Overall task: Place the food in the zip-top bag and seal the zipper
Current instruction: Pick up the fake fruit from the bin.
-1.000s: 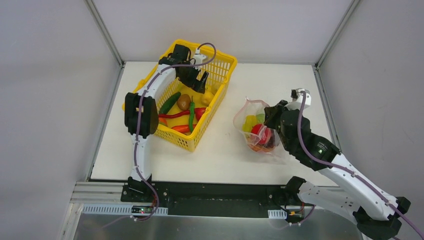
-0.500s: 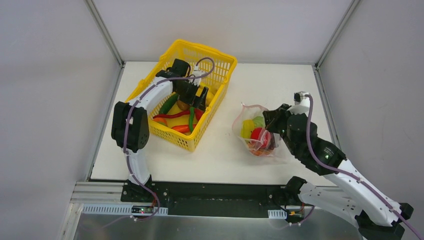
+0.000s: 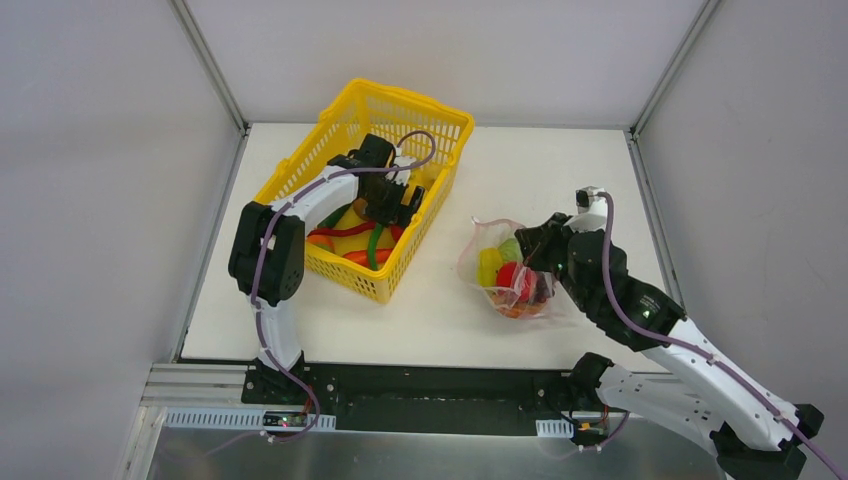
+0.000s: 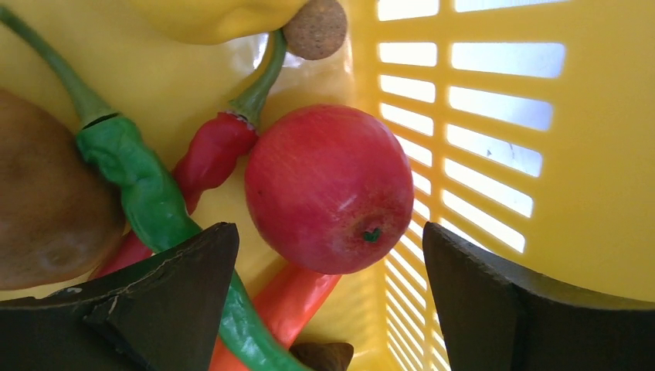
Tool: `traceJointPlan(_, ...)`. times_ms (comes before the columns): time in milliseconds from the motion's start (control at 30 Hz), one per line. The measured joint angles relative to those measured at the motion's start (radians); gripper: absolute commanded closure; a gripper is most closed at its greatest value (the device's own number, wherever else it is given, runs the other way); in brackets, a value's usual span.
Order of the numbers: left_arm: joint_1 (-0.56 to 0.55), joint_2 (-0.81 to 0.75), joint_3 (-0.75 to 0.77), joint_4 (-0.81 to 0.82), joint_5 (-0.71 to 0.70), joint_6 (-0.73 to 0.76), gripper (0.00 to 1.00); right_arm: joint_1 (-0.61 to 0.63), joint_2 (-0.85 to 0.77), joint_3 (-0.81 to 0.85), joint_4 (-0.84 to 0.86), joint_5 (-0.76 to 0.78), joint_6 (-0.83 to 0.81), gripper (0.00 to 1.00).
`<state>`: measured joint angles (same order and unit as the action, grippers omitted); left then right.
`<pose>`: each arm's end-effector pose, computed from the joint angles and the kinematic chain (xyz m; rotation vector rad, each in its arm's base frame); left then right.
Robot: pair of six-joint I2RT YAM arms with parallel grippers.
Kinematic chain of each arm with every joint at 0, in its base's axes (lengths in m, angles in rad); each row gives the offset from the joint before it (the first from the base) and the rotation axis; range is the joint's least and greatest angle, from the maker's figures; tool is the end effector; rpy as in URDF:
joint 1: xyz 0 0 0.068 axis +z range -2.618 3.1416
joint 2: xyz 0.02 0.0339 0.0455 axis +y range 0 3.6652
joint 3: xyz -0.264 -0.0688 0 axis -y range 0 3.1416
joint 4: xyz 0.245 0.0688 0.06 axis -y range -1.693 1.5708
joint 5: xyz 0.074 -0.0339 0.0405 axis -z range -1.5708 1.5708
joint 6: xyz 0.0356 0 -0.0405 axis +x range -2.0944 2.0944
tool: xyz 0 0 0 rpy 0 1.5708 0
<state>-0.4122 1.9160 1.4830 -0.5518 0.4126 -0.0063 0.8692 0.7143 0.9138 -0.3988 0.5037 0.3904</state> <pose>0.3753 -0.1797 0.2248 0.6770 2.4848 -0.6872 0.1112 0.1049 0.3730 -0.0564 1.7681 0.4743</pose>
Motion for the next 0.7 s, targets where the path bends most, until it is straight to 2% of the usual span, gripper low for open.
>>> traceJointPlan(100, -0.002, 0.000, -0.012, 0.019, -0.039, -0.028, 0.12, 0.000, -0.011, -0.012, 0.004, -0.008, 0.005, 1.00)
traceJointPlan(300, -0.021, 0.013, -0.027, 0.045, -0.087, -0.085, 0.28, 0.000, -0.026, -0.027, 0.008, -0.014, 0.013, 1.00)
traceJointPlan(500, -0.040, 0.006, -0.047, 0.094, -0.130, -0.123, 0.54, 0.000, -0.032, -0.029, 0.008, -0.014, 0.018, 1.00)
traceJointPlan(533, -0.040, 0.003, -0.052, 0.102, -0.136, -0.130, 0.54, 0.000, -0.034, -0.030, 0.008, -0.014, 0.018, 1.00)
traceJointPlan(633, -0.045, -0.014, -0.074, 0.129, -0.172, -0.143, 0.29, 0.000, -0.043, -0.038, 0.009, -0.014, 0.023, 1.00)
traceJointPlan(700, -0.047, -0.026, -0.083, 0.133, -0.200, -0.143, 0.23, 0.000, -0.045, -0.039, 0.009, -0.014, 0.025, 1.00)
